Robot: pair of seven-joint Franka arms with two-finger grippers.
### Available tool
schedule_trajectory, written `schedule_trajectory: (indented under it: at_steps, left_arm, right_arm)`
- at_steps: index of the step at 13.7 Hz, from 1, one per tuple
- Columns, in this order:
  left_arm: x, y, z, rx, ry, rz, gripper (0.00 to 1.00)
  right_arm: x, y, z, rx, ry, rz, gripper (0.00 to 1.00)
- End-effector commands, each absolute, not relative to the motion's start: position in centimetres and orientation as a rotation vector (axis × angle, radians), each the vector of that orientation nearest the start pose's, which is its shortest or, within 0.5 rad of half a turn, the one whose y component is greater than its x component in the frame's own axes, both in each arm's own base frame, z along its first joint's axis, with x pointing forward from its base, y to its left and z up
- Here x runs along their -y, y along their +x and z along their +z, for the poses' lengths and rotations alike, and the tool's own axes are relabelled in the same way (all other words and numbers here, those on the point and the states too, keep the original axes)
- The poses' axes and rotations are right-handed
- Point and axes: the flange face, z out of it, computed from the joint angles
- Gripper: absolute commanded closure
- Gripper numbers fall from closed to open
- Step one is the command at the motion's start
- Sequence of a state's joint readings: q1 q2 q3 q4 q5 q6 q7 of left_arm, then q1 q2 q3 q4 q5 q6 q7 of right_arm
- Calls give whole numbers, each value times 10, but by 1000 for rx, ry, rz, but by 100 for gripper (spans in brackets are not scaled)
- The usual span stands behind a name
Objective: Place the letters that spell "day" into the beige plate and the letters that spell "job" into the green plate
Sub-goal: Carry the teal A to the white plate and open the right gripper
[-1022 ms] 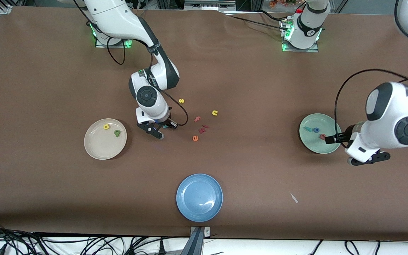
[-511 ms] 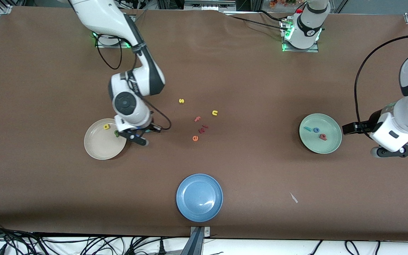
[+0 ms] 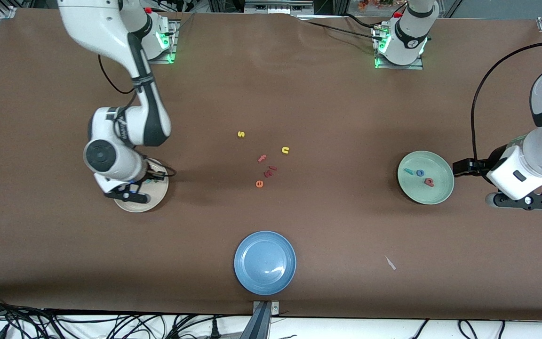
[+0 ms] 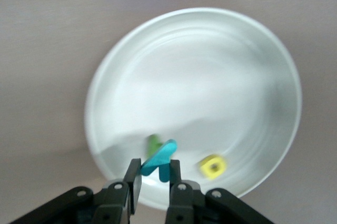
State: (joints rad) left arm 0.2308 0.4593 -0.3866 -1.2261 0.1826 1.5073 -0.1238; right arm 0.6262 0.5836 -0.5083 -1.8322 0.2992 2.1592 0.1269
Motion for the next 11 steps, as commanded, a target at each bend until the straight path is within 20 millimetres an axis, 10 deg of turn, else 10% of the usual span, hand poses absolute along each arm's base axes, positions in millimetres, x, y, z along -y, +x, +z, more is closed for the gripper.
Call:
schedule_trajectory:
  at_steps: [1,2,5,11]
  left_arm:
    - [21,661,542,-59,-3131,180,3]
    - [26,659,546,-82,-3127,138,4]
    - [38,650,534,-108,-3116,52,3]
    - [21,630,525,-192,-3139,39,3]
  right_arm:
    - [-70,622,211,-158,-3080,272,74]
    - [-70,623,209,-152,-3081,273,72]
    - [-71,625,211,-158,-3081,260,0]
    - [-91,641,263,-77,-3055,226,0]
